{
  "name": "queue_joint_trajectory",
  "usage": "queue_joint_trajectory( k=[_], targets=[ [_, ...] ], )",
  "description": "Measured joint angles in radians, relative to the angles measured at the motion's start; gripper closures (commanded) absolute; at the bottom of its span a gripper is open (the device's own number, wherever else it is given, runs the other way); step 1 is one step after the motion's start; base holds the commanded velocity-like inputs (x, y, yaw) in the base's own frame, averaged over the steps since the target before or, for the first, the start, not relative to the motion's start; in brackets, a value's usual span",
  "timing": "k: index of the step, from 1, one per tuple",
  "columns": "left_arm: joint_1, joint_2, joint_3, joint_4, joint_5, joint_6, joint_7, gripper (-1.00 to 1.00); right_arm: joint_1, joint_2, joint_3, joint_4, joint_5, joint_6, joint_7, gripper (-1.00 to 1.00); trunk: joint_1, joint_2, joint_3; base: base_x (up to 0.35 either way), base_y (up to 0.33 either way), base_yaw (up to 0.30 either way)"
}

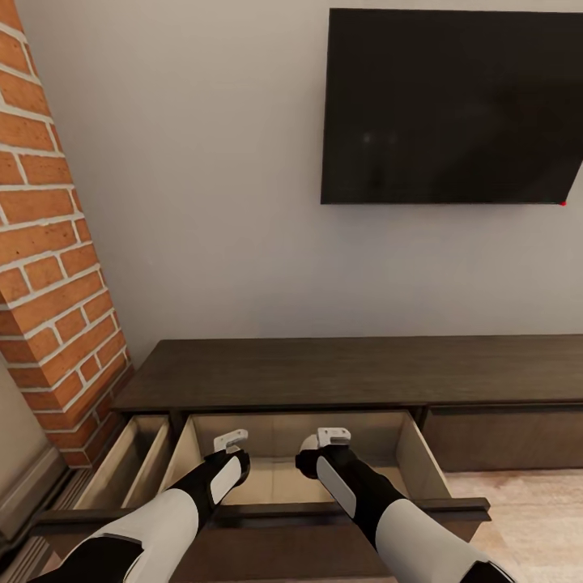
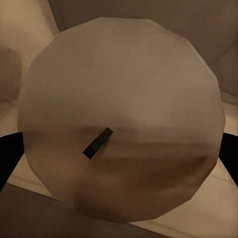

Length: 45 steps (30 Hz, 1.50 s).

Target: Place each of the two pumpkins and all three candles from the living room inside a cabinet in the living room (use any cabinet), then make sure every cabinet is closed, and position the cauldron so it is next to a table in the living room.

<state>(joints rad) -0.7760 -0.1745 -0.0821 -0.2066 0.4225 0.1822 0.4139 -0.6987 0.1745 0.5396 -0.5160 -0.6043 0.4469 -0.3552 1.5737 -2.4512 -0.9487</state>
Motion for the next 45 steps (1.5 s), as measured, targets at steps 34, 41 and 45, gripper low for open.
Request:
queue_joint_trajectory(
  k=[34, 41, 45],
  targets=[
    [0.000, 0.000, 0.000, 0.002, 0.000, 0.003, 0.001, 1.00, 0.000, 0.000, 0.000, 0.000, -0.001, 0.000, 0.000, 1.00, 0.030, -0.050, -0.049, 0.022, 0.000, 0.000],
    [0.000, 0.000, 0.000, 0.002, -0.001, 0.004, 0.004, 1.00, 0.000, 0.000, 0.000, 0.001, -0.002, 0.001, 0.000, 1.00, 0.030, -0.050, -0.049, 0.006, 0.000, 0.000],
    [0.000, 0.000, 0.001, 0.002, 0.000, 0.004, 0.006, 1.00, 0.000, 0.000, -0.001, 0.002, -0.003, 0.000, -0.001, 1.00, 0.032, -0.051, -0.065, 0.000, 0.000, 0.000]
  ],
)
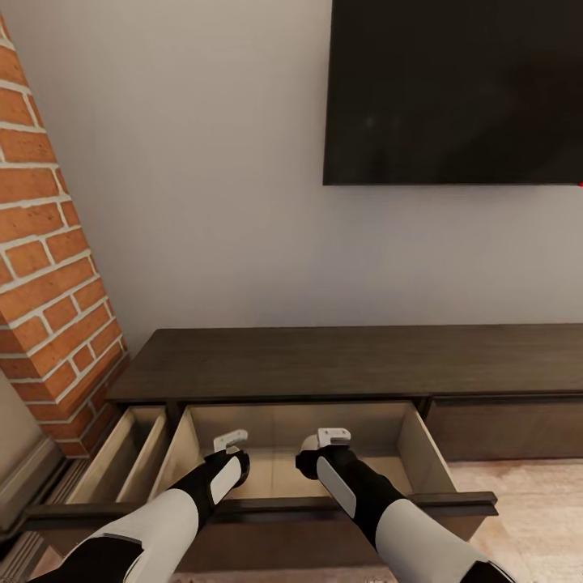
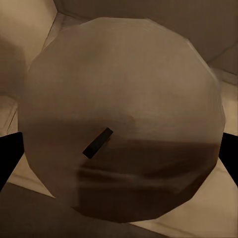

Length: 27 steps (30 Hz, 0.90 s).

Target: Place each of the two pumpkins and all three candles from the living room inside a cabinet in the living room (use any cabinet), then make sure every cabinet is closed, and position the cauldron so it is next to a table in the living room.

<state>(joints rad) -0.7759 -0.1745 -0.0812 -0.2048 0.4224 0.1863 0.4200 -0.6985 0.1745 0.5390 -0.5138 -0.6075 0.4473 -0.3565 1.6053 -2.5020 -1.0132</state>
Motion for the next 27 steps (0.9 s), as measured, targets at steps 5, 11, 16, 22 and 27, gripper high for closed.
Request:
queue_joint_trajectory(
  k=[5, 11, 16, 22, 27],
  targets=[
    [0.000, 0.000, 0.000, 0.000, 0.000, 0.000, 0.002, 1.00, 0.000, 0.000, 0.000, 0.001, 0.000, 0.000, 0.000, 1.00, 0.002, -0.001, -0.019, 0.000, 0.000, 0.000],
    [0.000, 0.000, -0.001, 0.000, -0.001, 0.000, 0.003, 1.00, 0.000, 0.000, 0.001, 0.001, 0.001, -0.001, 0.000, 1.00, 0.004, -0.002, -0.035, 0.000, 0.000, 0.000],
    [0.000, 0.000, -0.001, 0.000, -0.001, 0.001, 0.004, 1.00, 0.000, 0.000, 0.001, 0.001, 0.001, -0.002, 0.000, 1.00, 0.004, -0.002, -0.035, 0.019, 0.003, 0.000],
    [0.000, 0.000, -0.001, 0.000, -0.001, 0.002, -0.001, 1.00, 0.000, 0.000, 0.001, 0.001, 0.001, -0.002, 0.000, 1.00, 0.004, -0.002, -0.035, 0.063, 0.012, 0.000],
    [0.000, 0.000, -0.001, 0.000, -0.001, 0.008, -0.005, 1.00, 0.000, 0.000, 0.001, 0.001, 0.001, -0.002, 0.000, 1.00, 0.004, -0.002, -0.035, 0.100, 0.001, 0.000]
  ],
)
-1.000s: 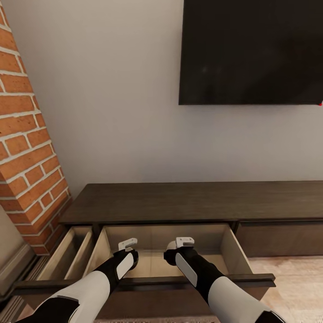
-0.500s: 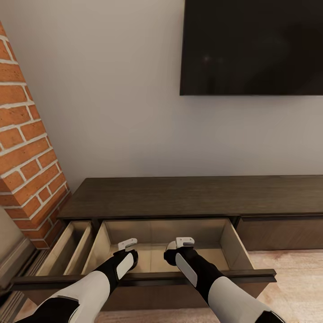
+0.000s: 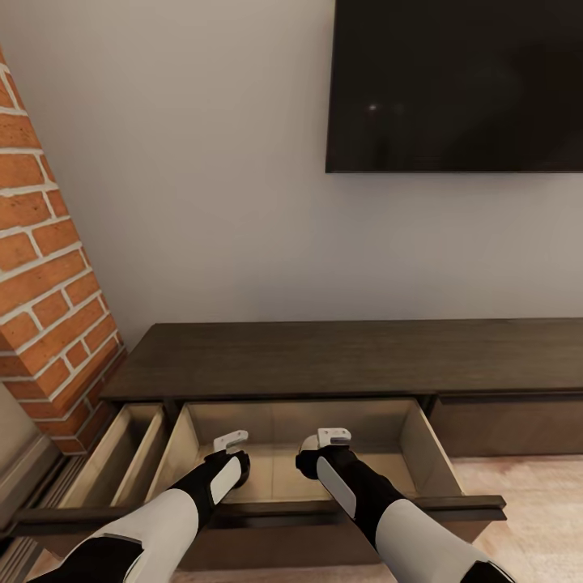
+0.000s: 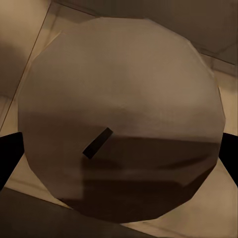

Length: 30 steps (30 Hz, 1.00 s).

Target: Place each of the two pumpkins and all three candles from the living room inside a cabinet in the living room (use any cabinet), then make sure every cabinet is closed, and position the cauldron so it is next to a table in the living room.

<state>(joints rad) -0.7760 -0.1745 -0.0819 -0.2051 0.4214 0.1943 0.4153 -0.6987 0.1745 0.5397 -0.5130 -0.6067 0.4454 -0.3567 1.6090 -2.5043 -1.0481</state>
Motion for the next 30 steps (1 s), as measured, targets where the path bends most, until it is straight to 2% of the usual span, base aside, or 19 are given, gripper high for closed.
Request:
queue_joint_trajectory(
  k=[7, 23, 26, 30],
  targets=[
    [0.000, 0.000, 0.000, 0.000, 0.000, 0.001, 0.000, 1.00, 0.000, 0.000, 0.000, 0.000, 0.000, 0.000, 0.000, 1.00, 0.000, 0.000, 0.000, 0.017, 0.000, 0.000],
    [0.000, 0.000, 0.001, 0.000, 0.001, 0.003, 0.003, 1.00, 0.000, 0.000, 0.000, 0.000, -0.001, 0.000, 0.000, 1.00, 0.008, -0.004, -0.062, 0.000, 0.000, 0.000],
    [0.000, 0.000, 0.000, 0.000, 0.000, 0.003, 0.004, 1.00, 0.000, 0.000, 0.000, 0.000, 0.000, 0.000, 0.000, 1.00, 0.007, -0.004, -0.062, 0.000, 0.000, 0.000],
    [0.000, 0.000, 0.001, 0.000, 0.001, 0.003, 0.005, 1.00, 0.000, 0.000, 0.000, 0.000, -0.001, -0.001, 0.000, 1.00, 0.009, -0.005, -0.077, 0.000, 0.000, 0.000]
  ],
)
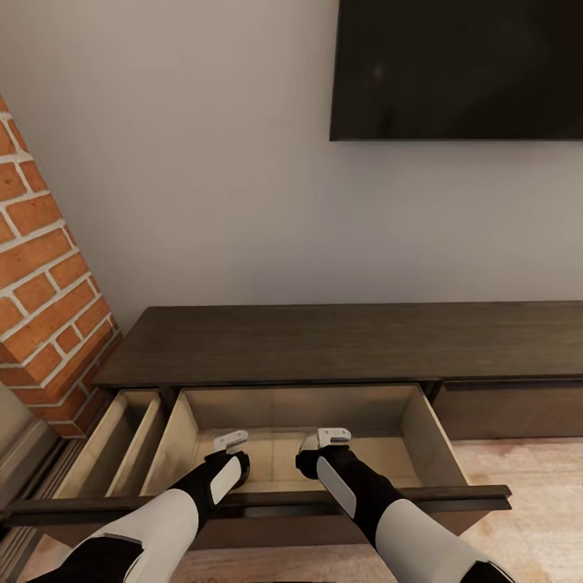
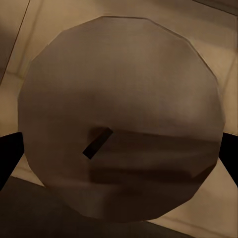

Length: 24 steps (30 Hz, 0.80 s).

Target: Place each of the two pumpkins and all three candles from the living room inside a cabinet in the living room (use any cabinet), then make sure every cabinet is closed, and position the cauldron so it is next to a table in the living room.

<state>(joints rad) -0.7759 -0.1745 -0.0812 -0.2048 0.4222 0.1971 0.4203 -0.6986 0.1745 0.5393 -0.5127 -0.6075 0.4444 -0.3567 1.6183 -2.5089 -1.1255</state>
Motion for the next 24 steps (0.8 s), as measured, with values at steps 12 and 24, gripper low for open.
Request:
queue_joint_trajectory(
  k=[12, 24],
  targets=[
    [0.000, 0.000, -0.001, 0.000, -0.001, 0.000, 0.000, 1.00, 0.000, 0.000, 0.000, 0.000, 0.001, -0.001, 0.000, -1.00, 0.000, 0.000, 0.000, 0.000, 0.000, 0.000],
    [0.000, 0.000, -0.001, -0.002, -0.001, 0.000, 0.000, -1.00, 0.000, 0.000, 0.000, 0.000, 0.002, -0.002, 0.000, -1.00, 0.000, 0.000, 0.000, 0.000, 0.000, 0.000]
  ],
)
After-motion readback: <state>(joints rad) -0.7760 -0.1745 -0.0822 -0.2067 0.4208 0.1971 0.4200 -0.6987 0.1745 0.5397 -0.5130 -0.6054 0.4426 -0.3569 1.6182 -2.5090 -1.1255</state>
